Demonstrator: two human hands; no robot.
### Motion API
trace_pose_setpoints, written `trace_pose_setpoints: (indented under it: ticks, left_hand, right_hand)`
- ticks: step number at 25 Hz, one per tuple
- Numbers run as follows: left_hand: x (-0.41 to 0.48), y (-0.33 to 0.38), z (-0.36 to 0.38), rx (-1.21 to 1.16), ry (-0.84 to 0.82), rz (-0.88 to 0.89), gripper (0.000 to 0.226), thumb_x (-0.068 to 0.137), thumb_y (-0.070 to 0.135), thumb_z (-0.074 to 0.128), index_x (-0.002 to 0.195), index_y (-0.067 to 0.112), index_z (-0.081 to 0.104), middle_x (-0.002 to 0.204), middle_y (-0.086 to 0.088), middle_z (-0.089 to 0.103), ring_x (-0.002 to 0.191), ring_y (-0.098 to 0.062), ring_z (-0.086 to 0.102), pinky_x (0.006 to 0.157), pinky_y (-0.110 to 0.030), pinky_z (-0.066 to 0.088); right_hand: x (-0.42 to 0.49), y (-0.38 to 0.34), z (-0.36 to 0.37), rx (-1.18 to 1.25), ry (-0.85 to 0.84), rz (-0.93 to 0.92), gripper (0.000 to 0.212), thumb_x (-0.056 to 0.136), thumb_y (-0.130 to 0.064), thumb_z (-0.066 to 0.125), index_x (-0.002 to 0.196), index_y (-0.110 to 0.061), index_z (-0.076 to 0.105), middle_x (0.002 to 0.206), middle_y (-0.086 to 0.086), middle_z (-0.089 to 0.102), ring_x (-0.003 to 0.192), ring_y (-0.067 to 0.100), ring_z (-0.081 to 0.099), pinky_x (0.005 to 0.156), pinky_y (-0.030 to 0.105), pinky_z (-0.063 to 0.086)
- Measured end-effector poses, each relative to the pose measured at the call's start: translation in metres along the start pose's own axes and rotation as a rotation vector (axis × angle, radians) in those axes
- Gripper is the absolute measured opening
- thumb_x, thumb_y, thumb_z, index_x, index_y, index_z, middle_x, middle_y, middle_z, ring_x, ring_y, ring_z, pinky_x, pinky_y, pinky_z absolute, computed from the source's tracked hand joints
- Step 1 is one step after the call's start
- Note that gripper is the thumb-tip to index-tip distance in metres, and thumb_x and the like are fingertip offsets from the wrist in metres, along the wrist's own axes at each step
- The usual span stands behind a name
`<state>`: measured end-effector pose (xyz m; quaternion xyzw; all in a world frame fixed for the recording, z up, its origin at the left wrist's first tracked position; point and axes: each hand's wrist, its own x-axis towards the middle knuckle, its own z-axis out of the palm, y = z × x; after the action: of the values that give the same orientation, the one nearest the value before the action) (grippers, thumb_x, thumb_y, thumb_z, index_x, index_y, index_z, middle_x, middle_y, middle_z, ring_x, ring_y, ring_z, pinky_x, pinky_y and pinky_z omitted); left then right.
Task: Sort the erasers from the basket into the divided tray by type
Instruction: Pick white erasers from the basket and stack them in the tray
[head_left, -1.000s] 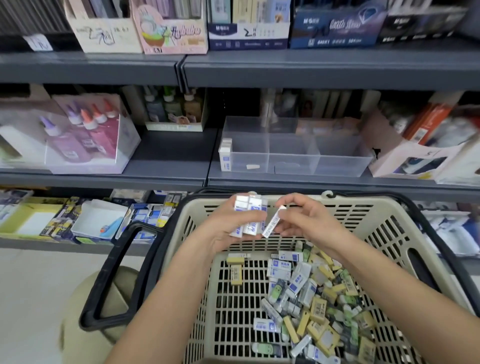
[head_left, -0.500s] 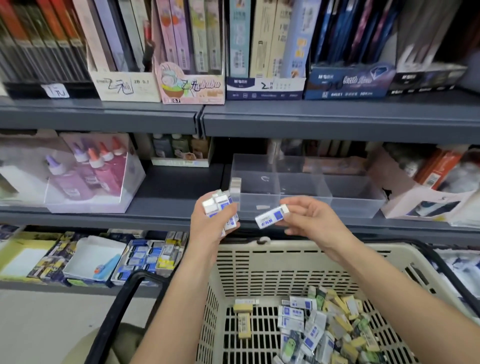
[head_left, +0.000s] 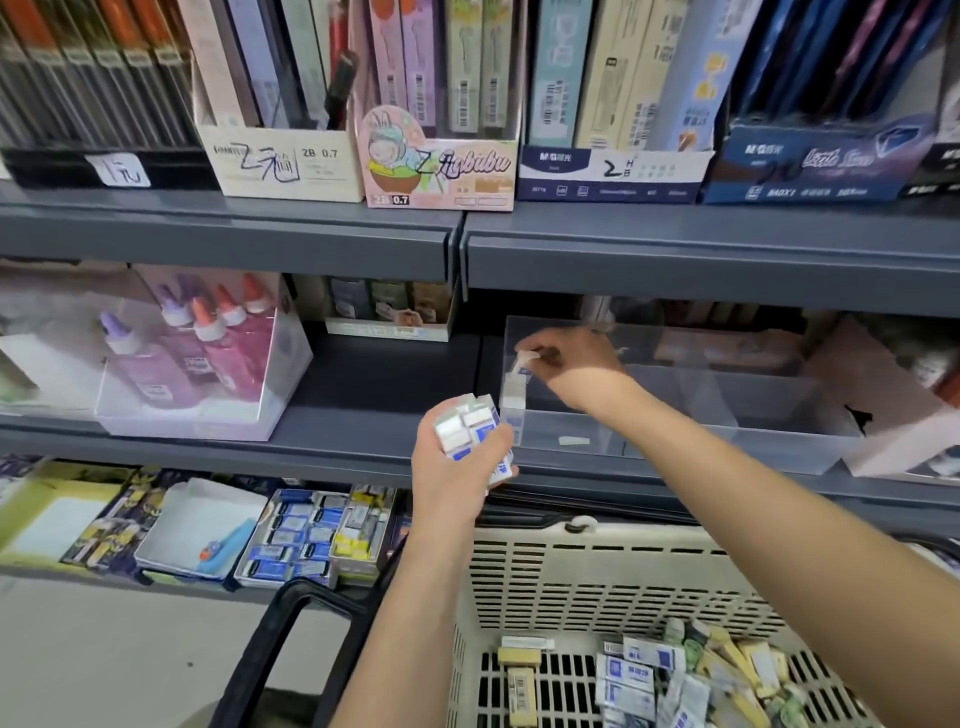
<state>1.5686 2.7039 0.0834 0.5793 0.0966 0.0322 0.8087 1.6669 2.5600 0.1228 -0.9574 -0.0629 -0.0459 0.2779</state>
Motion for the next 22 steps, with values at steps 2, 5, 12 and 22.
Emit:
trace_pose_setpoints:
  ticks: [2, 5, 12, 22]
  left_hand:
    - [0.001, 0.0, 0.0, -0.005, -0.004, -0.007, 0.038, 0.076, 0.008, 0.075, 0.097, 0.035, 0.057, 0.092, 0.001, 0.069, 0.082, -0.017, 0.068, 0.076, -0.038, 0.058]
    - [0.001, -0.001, -0.001, -0.004, -0.022, -0.018, 0.039, 0.075, 0.01, 0.076, 0.1, 0.035, 0.057, 0.093, 0.002, 0.069, 0.084, -0.016, 0.068, 0.076, -0.036, 0.058]
    - [0.001, -0.003, -0.002, 0.028, -0.077, -0.03, 0.041, 0.075, 0.01, 0.075, 0.104, 0.032, 0.056, 0.099, -0.003, 0.067, 0.088, -0.018, 0.067, 0.077, -0.038, 0.058]
    - [-0.003, -0.001, -0.005, -0.075, -0.183, -0.054, 0.037, 0.08, 0.016, 0.071, 0.111, 0.024, 0.052, 0.102, -0.003, 0.069, 0.085, -0.012, 0.07, 0.064, -0.024, 0.055]
  right_hand:
    - [0.003, 0.0, 0.007, -0.02, -0.052, 0.024, 0.025, 0.09, -0.014, 0.051, 0.11, -0.017, 0.065, 0.112, 0.004, 0.068, 0.103, 0.023, 0.062, 0.09, 0.024, 0.044]
    - [0.003, -0.001, 0.012, -0.013, -0.097, 0.044, 0.019, 0.091, -0.013, 0.048, 0.102, -0.017, 0.062, 0.108, 0.003, 0.068, 0.099, 0.023, 0.062, 0.088, 0.028, 0.047]
    - [-0.038, -0.018, -0.016, 0.236, -0.019, -0.056, 0.014, 0.084, -0.039, 0.059, 0.083, -0.025, 0.064, 0.078, -0.009, 0.066, 0.069, 0.004, 0.058, 0.065, 0.02, 0.045]
    - [-0.071, -0.029, -0.024, 0.606, -0.249, 0.076, 0.006, 0.084, -0.015, 0.067, 0.081, -0.014, 0.061, 0.064, -0.004, 0.068, 0.058, 0.003, 0.062, 0.052, 0.016, 0.047]
